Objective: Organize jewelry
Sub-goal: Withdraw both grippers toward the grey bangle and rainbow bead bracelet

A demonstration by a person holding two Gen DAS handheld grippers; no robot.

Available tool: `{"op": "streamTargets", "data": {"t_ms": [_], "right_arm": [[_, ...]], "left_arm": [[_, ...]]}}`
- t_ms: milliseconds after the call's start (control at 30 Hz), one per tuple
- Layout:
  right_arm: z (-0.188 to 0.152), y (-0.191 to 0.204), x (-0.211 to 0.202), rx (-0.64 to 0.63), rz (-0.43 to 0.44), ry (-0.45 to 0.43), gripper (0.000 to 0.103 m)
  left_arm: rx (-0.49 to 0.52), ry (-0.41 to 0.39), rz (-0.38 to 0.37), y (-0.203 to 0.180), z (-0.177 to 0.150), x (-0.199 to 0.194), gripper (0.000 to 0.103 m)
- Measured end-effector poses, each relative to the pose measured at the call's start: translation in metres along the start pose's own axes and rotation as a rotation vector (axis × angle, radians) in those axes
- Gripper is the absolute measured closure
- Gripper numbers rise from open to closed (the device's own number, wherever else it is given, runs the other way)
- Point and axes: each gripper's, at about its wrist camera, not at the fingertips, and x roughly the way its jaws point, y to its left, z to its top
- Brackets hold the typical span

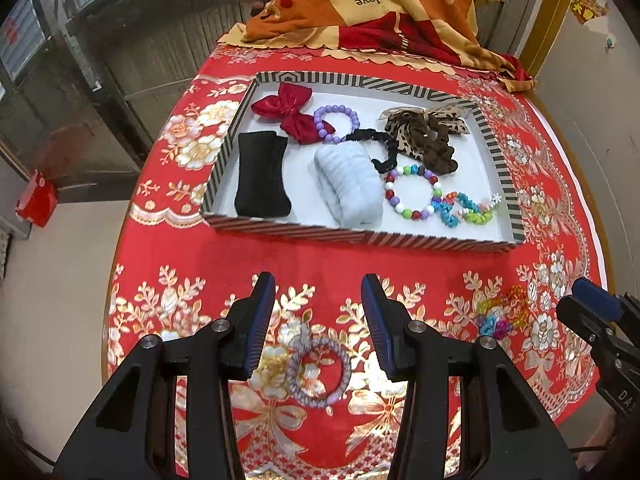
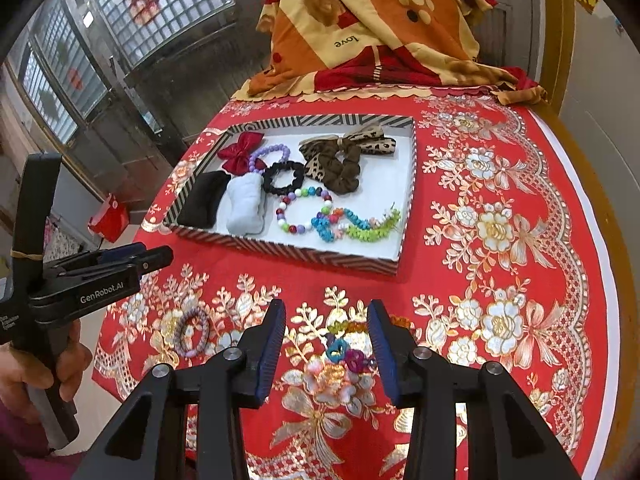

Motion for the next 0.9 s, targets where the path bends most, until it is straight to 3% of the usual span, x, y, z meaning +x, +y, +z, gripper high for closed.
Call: {"op": "streamTargets", "data": {"t_ms": [767,900], "right_arm": [[-0.027,-0.01,-0.003,-0.018,0.004,0.039,0.063],[-0.032,-0.015,0.0,-0.012,0.001,0.051,0.062]], "left_arm": [[-0.02,0.02,0.024,-0.006,-0.027,-0.007,0.059],[-0.042,0.042,0.0,-0.001,-0.026,-0.005,0.059]]}}
